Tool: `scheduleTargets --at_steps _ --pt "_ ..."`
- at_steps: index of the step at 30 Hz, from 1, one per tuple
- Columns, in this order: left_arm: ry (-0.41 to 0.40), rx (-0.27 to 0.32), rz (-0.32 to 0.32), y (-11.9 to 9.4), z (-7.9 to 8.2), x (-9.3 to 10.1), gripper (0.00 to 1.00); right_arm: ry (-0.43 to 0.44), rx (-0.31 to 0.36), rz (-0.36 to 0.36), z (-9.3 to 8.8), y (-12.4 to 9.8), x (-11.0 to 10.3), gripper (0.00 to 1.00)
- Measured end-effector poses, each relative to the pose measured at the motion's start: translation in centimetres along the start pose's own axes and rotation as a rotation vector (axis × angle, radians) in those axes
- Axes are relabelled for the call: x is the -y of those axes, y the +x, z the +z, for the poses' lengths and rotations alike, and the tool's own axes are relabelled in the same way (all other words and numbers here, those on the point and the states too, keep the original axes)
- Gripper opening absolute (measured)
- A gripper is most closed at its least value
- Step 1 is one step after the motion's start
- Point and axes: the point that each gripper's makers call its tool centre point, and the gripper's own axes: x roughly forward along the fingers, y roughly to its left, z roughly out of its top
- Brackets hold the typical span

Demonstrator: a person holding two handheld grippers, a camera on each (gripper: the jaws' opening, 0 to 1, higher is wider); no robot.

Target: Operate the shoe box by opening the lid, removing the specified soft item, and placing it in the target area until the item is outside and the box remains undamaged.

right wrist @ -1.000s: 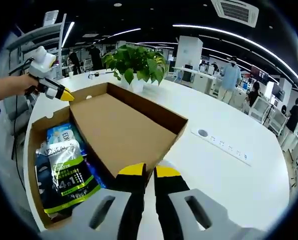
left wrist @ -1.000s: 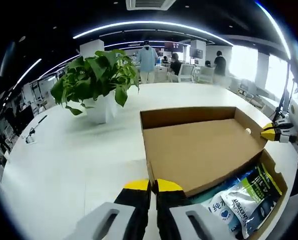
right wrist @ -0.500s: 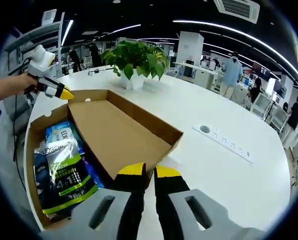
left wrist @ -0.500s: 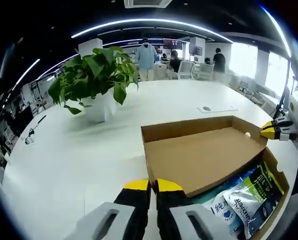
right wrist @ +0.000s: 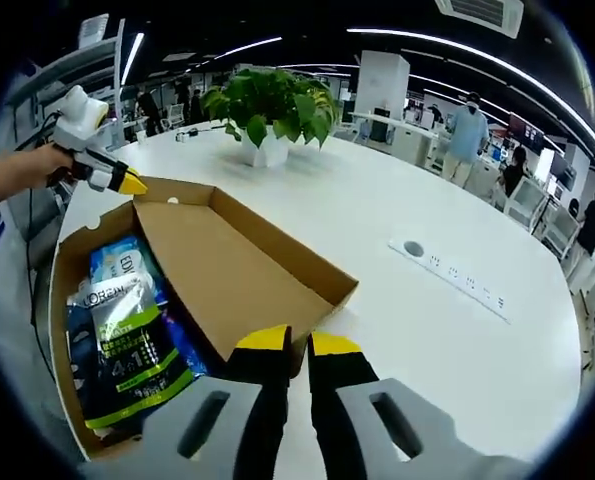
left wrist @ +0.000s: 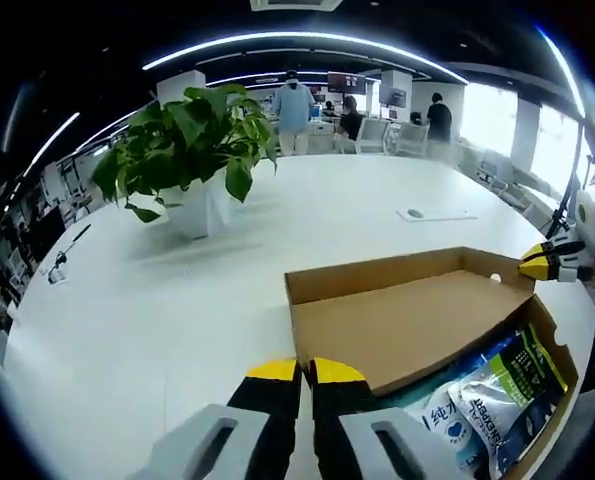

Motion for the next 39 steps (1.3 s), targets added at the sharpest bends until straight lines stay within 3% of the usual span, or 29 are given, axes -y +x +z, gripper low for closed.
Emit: scheduleTargets --at_steps 14,22,31,39 --pt "0.004 -0.027 0.007 -0.2 -0.1 0.2 0.03 0.056 -0.008 0.012 0.1 -0.3 0.2 0.06" --pt "0.020 -0.018 -0.005 -1.4 0.3 0.5 0.17 0.043 0.004 0.028 0.5 -1.1 -0.1 0.11" --pt "0.031 -0.010 -0.032 -3.5 0.4 1.2 0.23 0.074 0.018 0.066 0.6 -2.9 -0.6 0.27" --pt "0.054 -0.042 -0.101 -5.0 -1.1 3.2 0.30 0.067 0.032 0.129 0.3 -5.4 -2.0 0.40"
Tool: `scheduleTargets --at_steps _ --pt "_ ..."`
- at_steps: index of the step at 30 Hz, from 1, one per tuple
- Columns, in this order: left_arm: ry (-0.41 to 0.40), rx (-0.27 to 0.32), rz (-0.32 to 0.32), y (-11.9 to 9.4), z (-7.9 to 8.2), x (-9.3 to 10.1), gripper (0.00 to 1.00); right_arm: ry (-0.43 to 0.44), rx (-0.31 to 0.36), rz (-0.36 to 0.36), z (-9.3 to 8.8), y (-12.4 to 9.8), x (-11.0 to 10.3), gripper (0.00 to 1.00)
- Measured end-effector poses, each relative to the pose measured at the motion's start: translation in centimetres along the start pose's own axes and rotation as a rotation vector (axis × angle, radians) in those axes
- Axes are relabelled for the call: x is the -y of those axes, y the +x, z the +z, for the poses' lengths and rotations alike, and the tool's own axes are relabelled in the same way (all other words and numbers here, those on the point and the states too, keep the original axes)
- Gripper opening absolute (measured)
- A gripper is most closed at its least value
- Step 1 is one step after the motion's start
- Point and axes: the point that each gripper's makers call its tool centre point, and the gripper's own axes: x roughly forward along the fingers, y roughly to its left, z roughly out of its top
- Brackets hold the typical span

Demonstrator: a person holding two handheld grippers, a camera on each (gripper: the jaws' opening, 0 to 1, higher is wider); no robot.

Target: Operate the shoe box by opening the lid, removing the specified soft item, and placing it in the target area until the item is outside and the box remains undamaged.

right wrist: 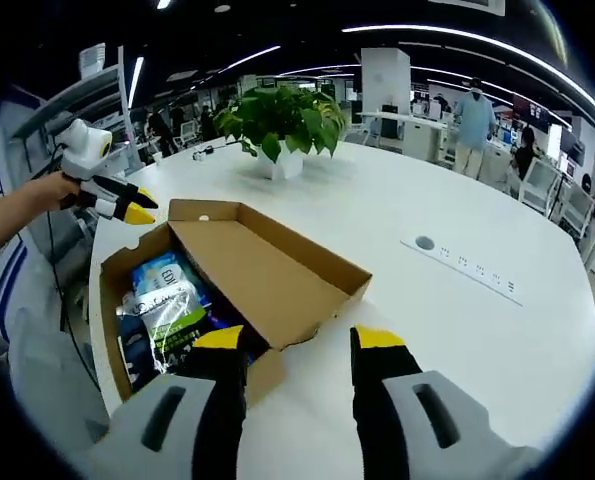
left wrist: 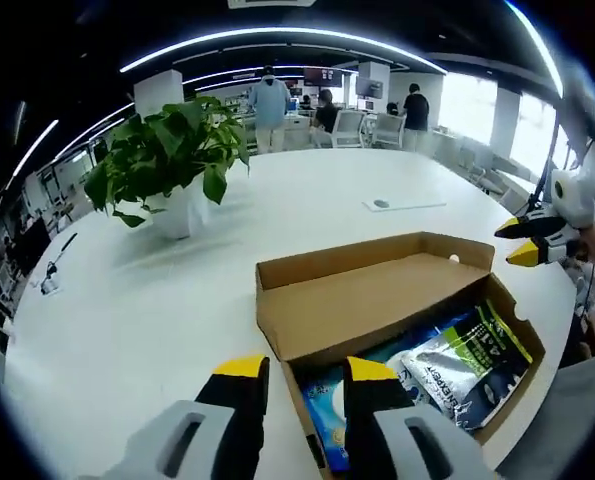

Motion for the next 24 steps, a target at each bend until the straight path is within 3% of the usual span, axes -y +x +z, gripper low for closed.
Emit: scheduleTargets --at_steps 7,13,24 --pt "-0.030 -0.008 -0.068 -0.8 -0.7 1.6 0.34 -0.004 0.004 0.043 -0.5 -1.7 -1.8 0.50" --pt "-0.098 -0.060 -0.150 -1.0 -2.2 3.7 0.40 0.028 0.023 0.062 -0.7 -3.0 -2.9 0.56" --pt "-0.153 -0.135 -0.259 -0.8 -4.9 6.9 0.41 0.061 0.028 0.079 -2.0 -4.7 -4.8 0.64"
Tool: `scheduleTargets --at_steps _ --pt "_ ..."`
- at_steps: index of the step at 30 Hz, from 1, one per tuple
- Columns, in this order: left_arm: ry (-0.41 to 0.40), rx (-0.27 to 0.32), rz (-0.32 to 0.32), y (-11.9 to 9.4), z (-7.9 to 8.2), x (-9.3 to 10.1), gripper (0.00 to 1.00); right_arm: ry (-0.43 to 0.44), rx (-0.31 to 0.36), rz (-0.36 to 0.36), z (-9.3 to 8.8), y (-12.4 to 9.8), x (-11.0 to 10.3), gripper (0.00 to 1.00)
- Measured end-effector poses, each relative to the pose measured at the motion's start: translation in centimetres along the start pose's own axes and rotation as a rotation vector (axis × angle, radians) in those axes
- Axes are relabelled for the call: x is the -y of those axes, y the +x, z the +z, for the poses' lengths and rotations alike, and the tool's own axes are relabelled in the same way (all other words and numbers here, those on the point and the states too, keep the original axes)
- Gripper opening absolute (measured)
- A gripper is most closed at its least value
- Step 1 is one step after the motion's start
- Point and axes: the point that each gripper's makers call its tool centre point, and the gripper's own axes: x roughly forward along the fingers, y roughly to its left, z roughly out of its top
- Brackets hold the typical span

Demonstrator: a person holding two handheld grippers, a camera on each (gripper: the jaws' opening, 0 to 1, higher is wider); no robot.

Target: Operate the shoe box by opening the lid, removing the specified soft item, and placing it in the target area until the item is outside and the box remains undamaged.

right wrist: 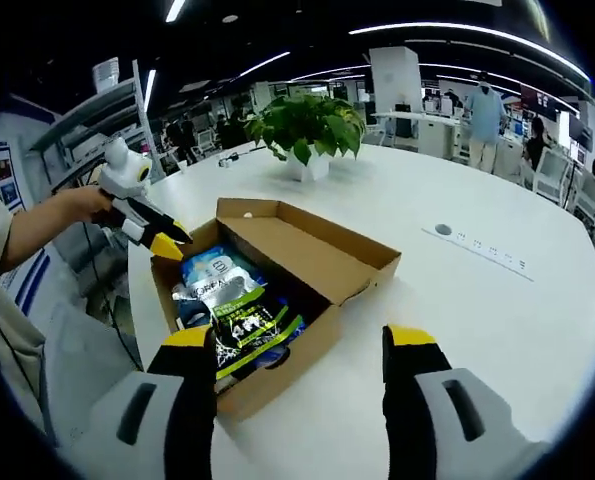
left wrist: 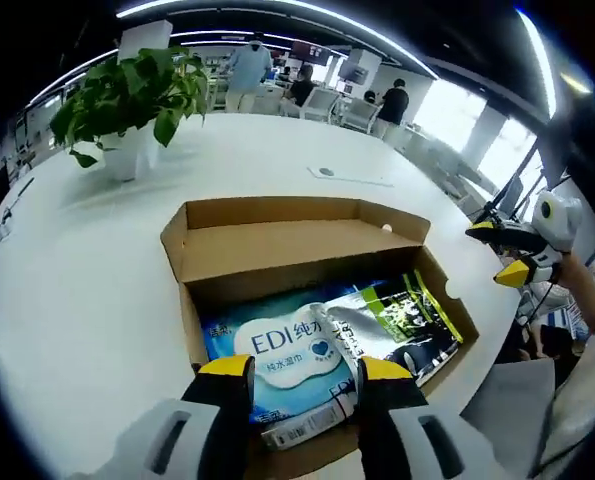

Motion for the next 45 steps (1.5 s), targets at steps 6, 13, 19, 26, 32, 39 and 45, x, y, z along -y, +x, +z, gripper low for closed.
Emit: scheduleTargets --at_steps 6,13,19,26,32,39,45 --pt "-0.037 -0.031 -0.055 0.8 -1.4 1.3 0.41 0.009 0.008 0.016 -0.6 -0.9 -0.9 0.72" --pt "-0.068 -0.066 -0.094 1.6 -2.7 2.6 0.39 -0.002 0.002 0.020 -1.8 -1.9 -1.6 0.79" --pt "-0.089 -0.100 -0.130 2.4 -3.6 3.7 0.34 0.003 0.017 0.027 -2.2 -2.6 -2.3 0.87" --pt "-0.120 -0.113 -0.155 3.2 -4.0 4.3 0.31 0.010 0.044 0.050 -1.9 -2.7 -3.4 0.93" --pt "-0.188 -0.120 -0.196 4.0 -4.2 4.8 0.24 0.008 0.062 0.064 -1.6 -2.8 -4.0 0.96" --pt "-0.222 -0.106 -0.223 4.0 -3.8 5.2 0.14 0.013 0.045 0.075 -2.2 -2.4 -4.6 0.94" --pt "-0.206 -0.099 -0.209 3.8 -3.7 4.9 0.04 0.021 0.041 0.090 -2.4 -1.8 -5.2 0.92"
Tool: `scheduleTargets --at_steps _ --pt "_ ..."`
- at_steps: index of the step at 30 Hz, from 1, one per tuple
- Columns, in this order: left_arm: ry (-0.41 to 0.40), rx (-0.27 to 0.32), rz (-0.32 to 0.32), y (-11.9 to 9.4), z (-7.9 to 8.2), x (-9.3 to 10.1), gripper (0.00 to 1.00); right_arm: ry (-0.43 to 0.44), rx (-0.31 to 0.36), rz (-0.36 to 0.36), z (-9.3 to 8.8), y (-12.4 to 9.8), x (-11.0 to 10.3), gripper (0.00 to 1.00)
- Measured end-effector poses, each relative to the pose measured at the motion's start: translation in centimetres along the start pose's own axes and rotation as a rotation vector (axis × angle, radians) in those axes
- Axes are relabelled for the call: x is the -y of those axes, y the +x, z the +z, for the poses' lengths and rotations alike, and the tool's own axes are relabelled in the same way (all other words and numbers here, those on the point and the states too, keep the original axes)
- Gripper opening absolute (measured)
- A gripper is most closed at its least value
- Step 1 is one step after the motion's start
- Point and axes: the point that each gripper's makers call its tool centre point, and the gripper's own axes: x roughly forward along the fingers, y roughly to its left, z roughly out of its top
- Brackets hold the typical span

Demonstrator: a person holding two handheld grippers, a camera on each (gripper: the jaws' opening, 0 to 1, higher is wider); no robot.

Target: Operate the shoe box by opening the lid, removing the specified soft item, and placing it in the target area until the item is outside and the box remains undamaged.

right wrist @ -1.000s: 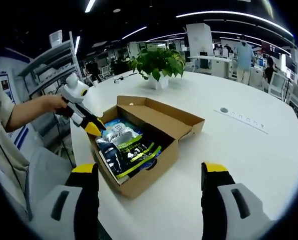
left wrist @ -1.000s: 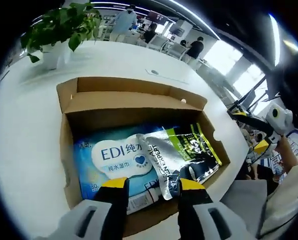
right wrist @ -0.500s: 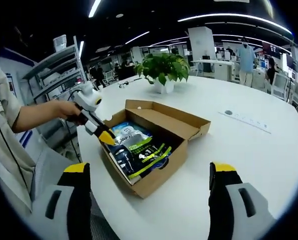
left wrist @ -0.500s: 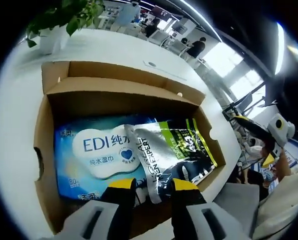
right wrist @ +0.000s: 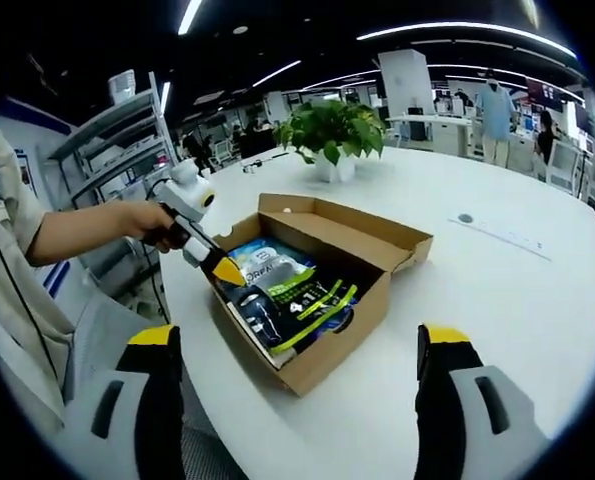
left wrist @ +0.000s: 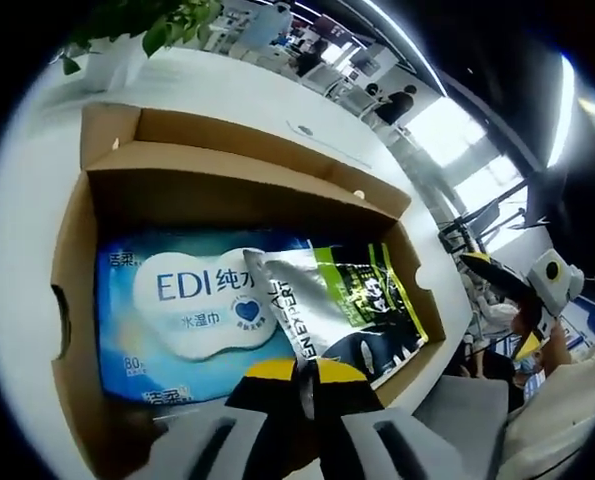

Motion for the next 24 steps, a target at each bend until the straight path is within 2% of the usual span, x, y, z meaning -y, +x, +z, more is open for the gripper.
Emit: scheduleTargets --at_steps 4,11,15,24 --pt "-0.005 0.011 -0.006 0.0 0.1 0.1 0.00 0.003 0.004 0.020 0.2 0.5 -0.7 0.89" --pt "0.032 0.020 0.016 -0.4 0.3 -0.1 0.00 0.012 0.006 0.041 0.4 1.3 -1.2 0.84" --pt "0.031 0.034 0.023 -0.7 0.6 -0.4 0.00 0.000 0.014 0.066 0.6 1.9 -1.8 0.77" --pt "0.046 0.052 0.042 -1.4 0.8 -0.9 0.00 0.005 -0.013 0.105 0.7 3.8 -2.7 0.68"
